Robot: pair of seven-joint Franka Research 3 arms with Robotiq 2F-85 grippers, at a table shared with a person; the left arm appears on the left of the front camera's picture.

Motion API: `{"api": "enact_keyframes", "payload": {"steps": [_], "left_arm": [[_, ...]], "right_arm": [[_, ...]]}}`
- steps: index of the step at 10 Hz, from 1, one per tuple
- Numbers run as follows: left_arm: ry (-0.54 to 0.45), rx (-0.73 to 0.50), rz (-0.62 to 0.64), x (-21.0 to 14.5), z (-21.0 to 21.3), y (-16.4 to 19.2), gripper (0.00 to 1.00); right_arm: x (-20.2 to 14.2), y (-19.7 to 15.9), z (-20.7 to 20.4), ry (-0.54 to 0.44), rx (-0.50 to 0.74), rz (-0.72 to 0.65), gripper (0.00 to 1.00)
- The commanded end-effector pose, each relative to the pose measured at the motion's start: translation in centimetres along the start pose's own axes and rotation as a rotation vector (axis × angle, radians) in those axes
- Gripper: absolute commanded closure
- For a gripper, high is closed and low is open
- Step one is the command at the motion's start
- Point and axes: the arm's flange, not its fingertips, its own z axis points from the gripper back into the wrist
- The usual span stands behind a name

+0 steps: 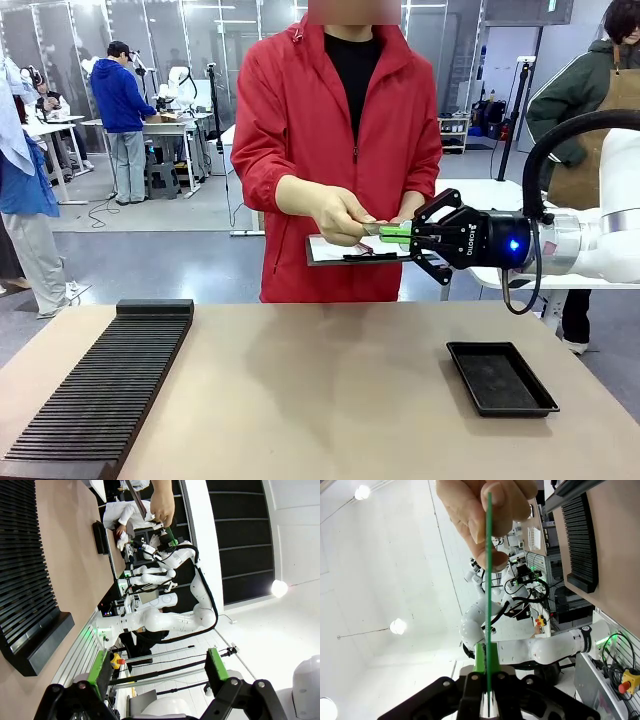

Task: Inspect the PCB.
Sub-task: Place the Blank PCB in the ESD tray.

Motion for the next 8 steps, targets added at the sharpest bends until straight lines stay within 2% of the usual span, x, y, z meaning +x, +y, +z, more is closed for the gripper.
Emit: {"api": "enact_keyframes", "payload": {"steps": [1, 8], "left_arm": [[0.011, 0.009, 0.003, -0.24, 0.14, -0.24, 0.04], [0.011, 0.009, 0.003, -0.24, 0.14, -0.24, 0.04]], "right_arm": [[-0.07, 0.28, -0.14, 0.001, -0.001, -0.001, 1.0], [-0.07, 0.28, -0.14, 0.001, -0.001, -0.001, 1.0]]}}
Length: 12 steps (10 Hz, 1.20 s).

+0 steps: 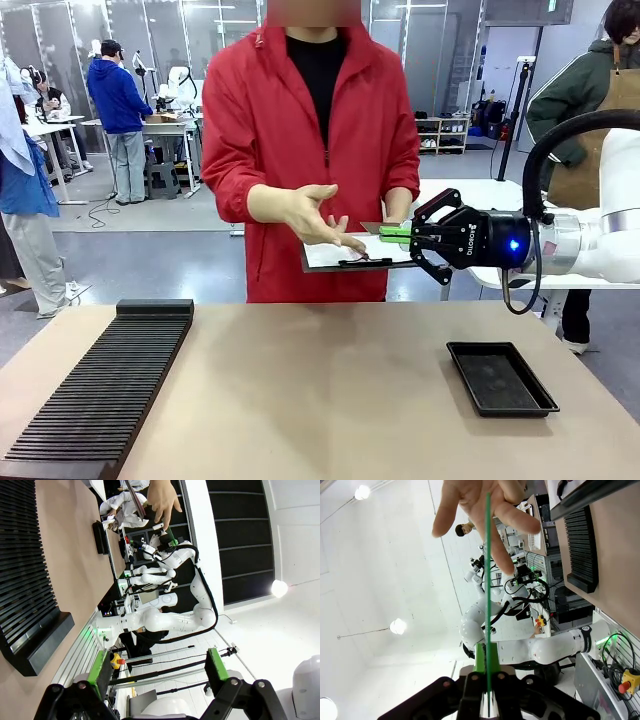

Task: Inspect the PCB.
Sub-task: Place the Blank PCB in the ESD tray.

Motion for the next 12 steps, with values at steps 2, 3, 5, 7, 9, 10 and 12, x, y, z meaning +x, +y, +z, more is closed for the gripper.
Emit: {"api": "enact_keyframes", "payload": {"steps": [2, 3, 5, 7, 9, 10, 12], "left_arm": [[0.011, 0.009, 0.003, -0.24, 0.14, -0.24, 0.04], [0.011, 0.009, 0.003, -0.24, 0.14, -0.24, 0.04], [0.011, 0.009, 0.003, -0.24, 0.14, -0.24, 0.04], [0.011, 0.009, 0.003, -0.24, 0.14, -0.24, 0.04], [0.011, 0.009, 0.003, -0.24, 0.14, -0.24, 0.04], [0.011, 0.009, 0.003, -0.24, 0.14, -0.24, 0.04], [0.011, 0.009, 0.003, -0.24, 0.14, -0.24, 0.04]], "right_arm": [[-0.07, 0.26, -0.13, 0.001, -0.001, -0.001, 1.0], [-0.07, 0.26, -0.13, 0.001, -0.001, -0.001, 1.0], [-0.07, 0.26, -0.13, 0.001, -0.001, -0.001, 1.0], [-0.07, 0.26, -0.13, 0.001, -0.001, -0.001, 1.0], [-0.07, 0.26, -0.13, 0.001, -0.001, -0.001, 1.0], [-0.07, 0.26, -0.13, 0.001, -0.001, -0.001, 1.0], [-0.07, 0.26, -0.13, 0.001, -0.001, -0.001, 1.0]]}}
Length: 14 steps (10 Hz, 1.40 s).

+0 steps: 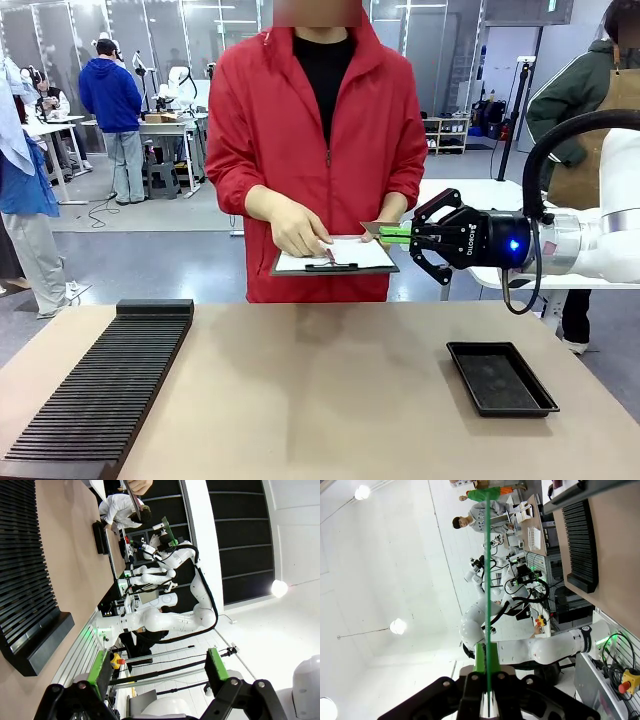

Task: Inspect the PCB.
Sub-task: Place the Blank PCB in the ESD tray.

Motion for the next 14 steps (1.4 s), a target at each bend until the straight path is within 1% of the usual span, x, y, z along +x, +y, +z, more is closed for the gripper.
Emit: {"api": "enact_keyframes", "payload": {"steps": [1, 4, 5, 6, 7, 8, 9, 10, 11, 12, 14], "left_arm": [[0.011, 0.009, 0.003, -0.2, 0.1, -0.2, 0.04], [0.011, 0.009, 0.003, -0.2, 0.1, -0.2, 0.04], [0.011, 0.009, 0.003, -0.2, 0.1, -0.2, 0.04], [0.011, 0.009, 0.003, -0.2, 0.1, -0.2, 0.04], [0.011, 0.009, 0.003, -0.2, 0.1, -0.2, 0.04], [0.011, 0.009, 0.003, -0.2, 0.1, -0.2, 0.04], [0.011, 0.009, 0.003, -0.2, 0.1, -0.2, 0.04], [0.011, 0.009, 0.003, -0.2, 0.1, -0.2, 0.04], [0.011, 0.009, 0.003, -0.2, 0.1, -0.2, 0.04], [0.011, 0.009, 0.003, -0.2, 0.1, -0.2, 0.04], [0.011, 0.009, 0.003, -0.2, 0.1, -0.2, 0.04]], "right_arm": [[-0.1, 0.3, -0.1, 0.001, -0.001, -0.001, 1.0], [-0.1, 0.3, -0.1, 0.001, -0.001, -0.001, 1.0], [0.0, 0.0, 0.0, 0.0, 0.0, 0.0, 0.97], [-0.5, 0.0, 1.5, -0.136, -0.178, 0.137, 0.97], [-0.7, -0.4, 4.0, -0.146, -0.262, 0.156, 0.97], [-0.2, -1.7, 6.8, -0.175, -0.335, 0.169, 0.97], [0.2, -3.2, 9.4, -0.208, -0.443, 0.18, 0.97], [0.0, -4.2, 11.8, -0.225, -0.46, 0.189, 0.97], [0.2, -5.2, 13.5, -0.262, -0.468, 0.195, 0.97], [0.7, -6.5, 14.5, -0.258, -0.51, 0.187, 0.97], [3.4, -8.3, 16.2, -0.29, -0.585, 0.234, 0.97]]}}
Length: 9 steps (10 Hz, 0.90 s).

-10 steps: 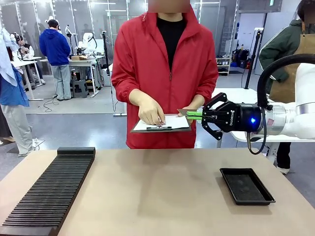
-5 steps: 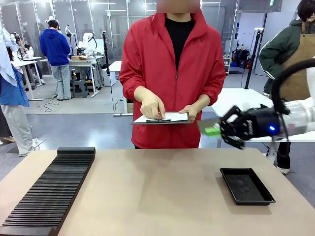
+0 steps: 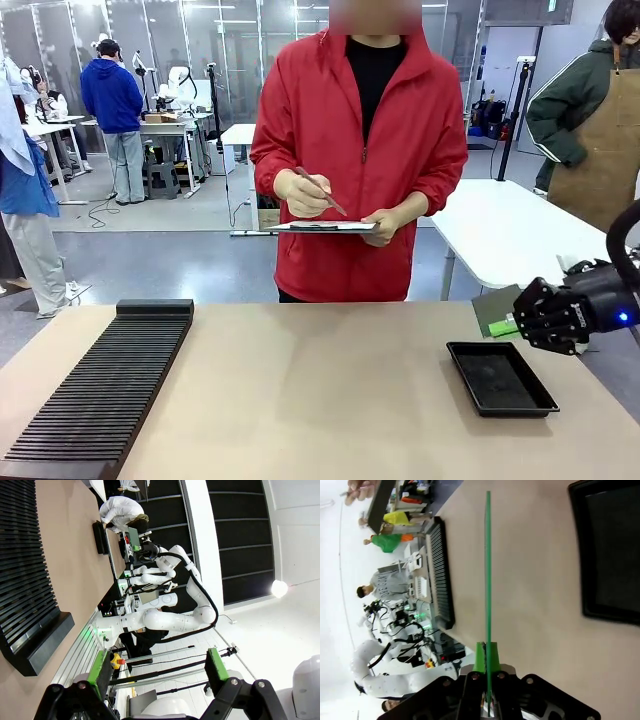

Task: Inspect the PCB.
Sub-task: Place the Blank PCB in the ESD tray.

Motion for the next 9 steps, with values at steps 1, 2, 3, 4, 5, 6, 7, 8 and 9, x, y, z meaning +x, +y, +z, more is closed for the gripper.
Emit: {"api": "enact_keyframes", "payload": {"steps": [1, 2, 3, 4, 5, 6, 7, 8, 9], "left_arm": [[0.012, 0.009, 0.003, -0.2, 0.1, -0.2, 0.04], [0.012, 0.009, 0.003, -0.2, 0.1, -0.2, 0.04], [0.012, 0.009, 0.003, -0.2, 0.1, -0.2, 0.04], [0.012, 0.009, 0.003, -0.2, 0.1, -0.2, 0.04], [0.012, 0.009, 0.003, -0.2, 0.1, -0.2, 0.04], [0.012, 0.009, 0.003, -0.2, 0.1, -0.2, 0.04], [0.012, 0.009, 0.003, -0.2, 0.1, -0.2, 0.04], [0.012, 0.009, 0.003, -0.2, 0.1, -0.2, 0.04], [0.012, 0.009, 0.003, -0.2, 0.1, -0.2, 0.04]], "right_arm": [[2.8, -1.2, -1.7, -0.009, -0.054, 0.058, 0.97], [3.9, -1.7, -2.5, 0.007, -0.105, 0.059, 0.97], [5.0, -2.2, -3.3, 0.039, -0.147, 0.041, 0.97], [6.2, -2.8, -4.1, 0.055, -0.199, 0.027, 0.97], [7.1, -3.5, -4.7, 0.06, -0.239, 0.008, 0.97], [7.7, -4.1, -5.1, 0.081, -0.249, -0.009, 0.97], [8.2, -4.4, -5.4, 0.094, -0.272, -0.019, 0.97], [8.8, -4.5, -5.7, 0.1, -0.293, -0.019, 0.97], [9.0, -4.7, -6.3, 0.116, -0.303, -0.02, 0.97]]}}
